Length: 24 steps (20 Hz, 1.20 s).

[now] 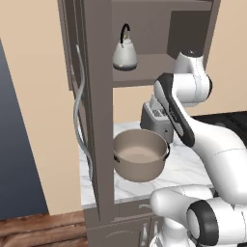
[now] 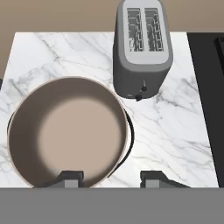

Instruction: Pick the kettle from the cabinet and place it on a stove burner. Then pick the pot from the counter and place it on another stove burner. Finally, turn both burners on.

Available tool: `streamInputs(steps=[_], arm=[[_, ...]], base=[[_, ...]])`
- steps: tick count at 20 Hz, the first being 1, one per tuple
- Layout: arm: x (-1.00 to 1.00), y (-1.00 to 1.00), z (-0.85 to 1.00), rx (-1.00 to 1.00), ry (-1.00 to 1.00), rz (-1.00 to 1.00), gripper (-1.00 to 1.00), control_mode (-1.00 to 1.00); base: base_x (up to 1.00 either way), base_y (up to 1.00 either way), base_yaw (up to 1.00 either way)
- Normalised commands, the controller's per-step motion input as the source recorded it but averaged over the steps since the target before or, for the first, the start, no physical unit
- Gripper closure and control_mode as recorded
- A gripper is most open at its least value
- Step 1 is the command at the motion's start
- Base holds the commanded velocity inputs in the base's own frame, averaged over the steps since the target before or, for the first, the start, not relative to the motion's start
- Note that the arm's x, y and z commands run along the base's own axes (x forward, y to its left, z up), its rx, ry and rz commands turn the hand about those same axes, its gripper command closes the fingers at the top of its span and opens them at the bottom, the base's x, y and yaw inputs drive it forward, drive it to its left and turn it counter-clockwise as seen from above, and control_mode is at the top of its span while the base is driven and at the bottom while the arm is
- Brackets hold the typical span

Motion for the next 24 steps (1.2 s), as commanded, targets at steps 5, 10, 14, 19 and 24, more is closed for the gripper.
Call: streamInputs(steps=[5, 10, 14, 19, 24], arm=[[-0.03, 0.00, 0.00, 0.00, 0.00, 0.00, -1.00, -1.00], [-0.07, 0.00, 0.03, -0.04, -0.02, 0.00, -1.00, -1.00], [-0.09, 0.00, 0.06, -0.07, -0.02, -0.01, -1.00, -1.00], [-0.09, 0.01, 0.05, -0.06, -0.01, -0.03, -1.00, -1.00], [0.00, 0.00, 0.00, 0.00, 0.00, 0.00, -1.00, -1.00]], base=[[0.00, 0.00, 0.00], [0.00, 0.00, 0.00], [0.00, 0.00, 0.00], [0.00, 0.00, 0.00], [0.00, 0.00, 0.00]])
